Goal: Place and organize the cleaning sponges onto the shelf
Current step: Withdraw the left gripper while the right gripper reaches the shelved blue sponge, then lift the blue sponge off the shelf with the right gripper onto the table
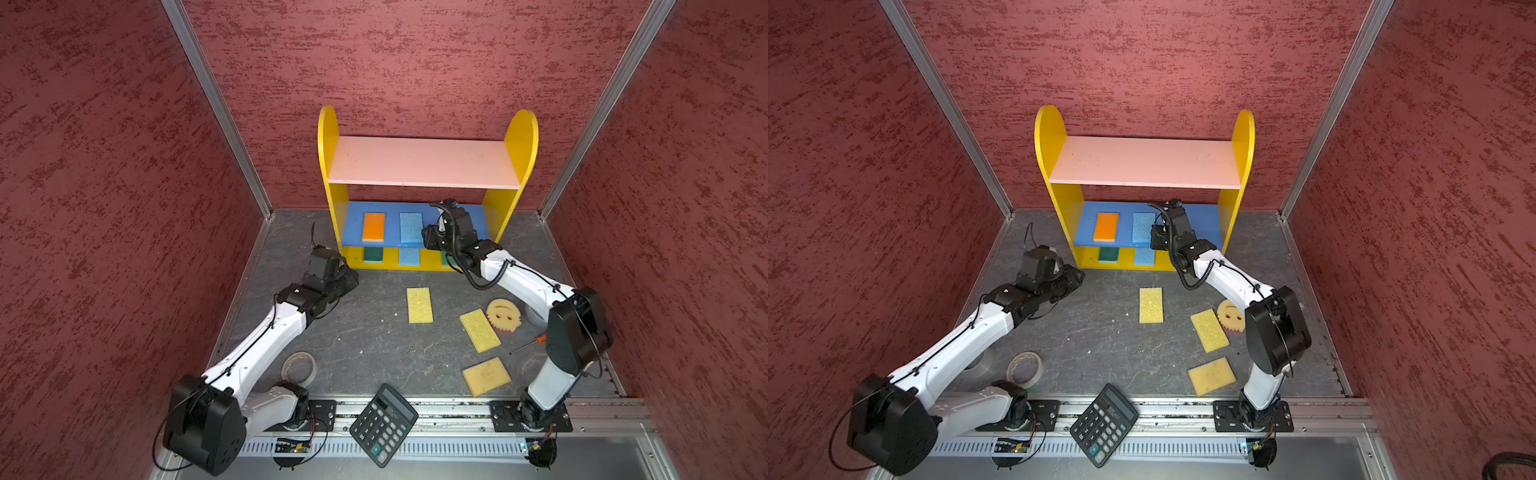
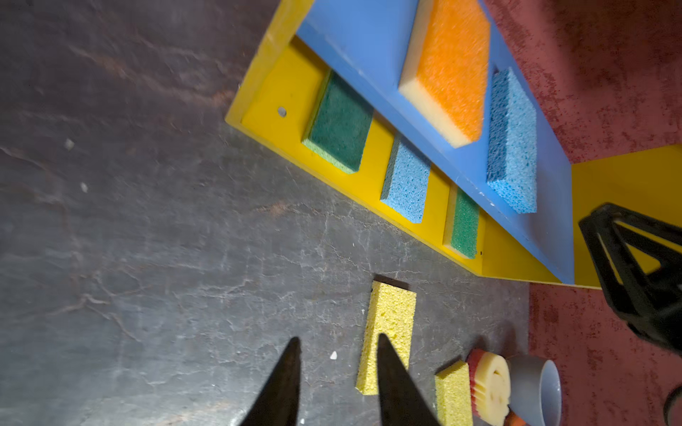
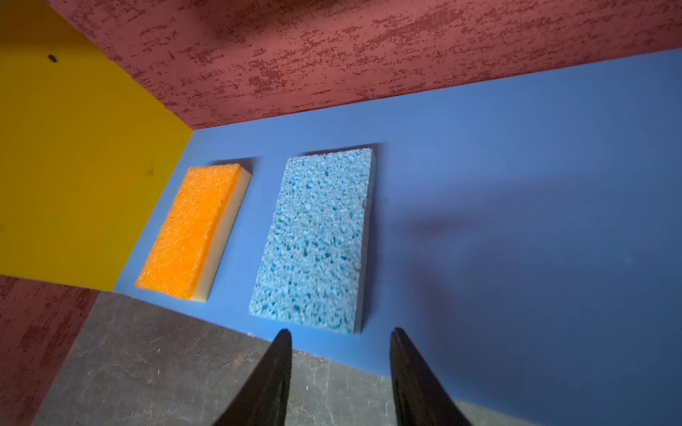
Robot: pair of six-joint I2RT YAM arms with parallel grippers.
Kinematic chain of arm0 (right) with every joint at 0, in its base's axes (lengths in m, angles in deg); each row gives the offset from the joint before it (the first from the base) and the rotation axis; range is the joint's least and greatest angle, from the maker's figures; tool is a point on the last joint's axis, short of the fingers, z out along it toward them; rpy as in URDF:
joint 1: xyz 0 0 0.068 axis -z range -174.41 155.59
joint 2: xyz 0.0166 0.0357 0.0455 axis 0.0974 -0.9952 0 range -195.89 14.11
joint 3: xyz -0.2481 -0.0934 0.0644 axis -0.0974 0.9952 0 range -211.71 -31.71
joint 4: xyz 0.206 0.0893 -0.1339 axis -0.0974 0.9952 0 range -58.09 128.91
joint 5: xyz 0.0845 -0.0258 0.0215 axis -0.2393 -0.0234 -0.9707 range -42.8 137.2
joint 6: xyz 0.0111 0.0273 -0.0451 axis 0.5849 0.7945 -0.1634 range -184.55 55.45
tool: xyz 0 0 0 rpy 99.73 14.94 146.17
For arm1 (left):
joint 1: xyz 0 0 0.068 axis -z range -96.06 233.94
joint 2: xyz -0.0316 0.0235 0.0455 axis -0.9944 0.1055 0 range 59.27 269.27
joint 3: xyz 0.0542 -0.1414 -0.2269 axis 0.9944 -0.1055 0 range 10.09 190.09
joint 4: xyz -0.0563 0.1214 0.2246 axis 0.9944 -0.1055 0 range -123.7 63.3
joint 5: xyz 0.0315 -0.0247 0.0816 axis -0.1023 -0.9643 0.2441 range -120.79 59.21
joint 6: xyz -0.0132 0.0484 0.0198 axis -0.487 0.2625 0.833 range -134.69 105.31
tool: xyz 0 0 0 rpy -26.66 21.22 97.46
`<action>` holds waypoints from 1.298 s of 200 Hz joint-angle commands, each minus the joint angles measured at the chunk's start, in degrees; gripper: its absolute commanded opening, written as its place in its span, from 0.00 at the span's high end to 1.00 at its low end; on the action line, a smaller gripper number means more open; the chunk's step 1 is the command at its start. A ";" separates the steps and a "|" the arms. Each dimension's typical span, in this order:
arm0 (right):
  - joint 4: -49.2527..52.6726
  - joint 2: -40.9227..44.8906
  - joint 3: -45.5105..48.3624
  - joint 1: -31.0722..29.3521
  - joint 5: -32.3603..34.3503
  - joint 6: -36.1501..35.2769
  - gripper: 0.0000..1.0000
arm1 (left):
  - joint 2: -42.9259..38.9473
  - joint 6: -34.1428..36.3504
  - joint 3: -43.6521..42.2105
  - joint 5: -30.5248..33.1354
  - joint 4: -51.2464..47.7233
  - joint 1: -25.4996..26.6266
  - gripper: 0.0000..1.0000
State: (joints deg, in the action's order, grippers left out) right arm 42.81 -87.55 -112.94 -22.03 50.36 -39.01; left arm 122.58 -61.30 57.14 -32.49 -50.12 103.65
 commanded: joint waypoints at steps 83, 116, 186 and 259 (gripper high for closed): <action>5.59 -14.21 -14.74 1.78 -5.88 2.16 0.65 | -8.65 3.07 -4.59 -2.63 -2.96 -10.27 0.46; 5.17 -14.66 -14.10 1.78 -7.54 2.76 0.87 | -7.18 2.88 -4.53 -4.43 -1.85 -10.97 0.46; -4.56 -0.69 2.47 1.02 -13.04 3.78 1.00 | -5.25 1.35 -4.71 -7.89 0.23 -11.26 0.43; -8.51 16.25 24.37 -13.25 -11.67 3.17 1.00 | -5.15 1.72 -2.64 -7.34 0.03 -12.29 0.40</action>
State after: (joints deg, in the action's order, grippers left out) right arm 35.94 -72.28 -91.19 -29.76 38.20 -34.97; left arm 117.26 -59.86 52.64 -39.72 -51.14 91.91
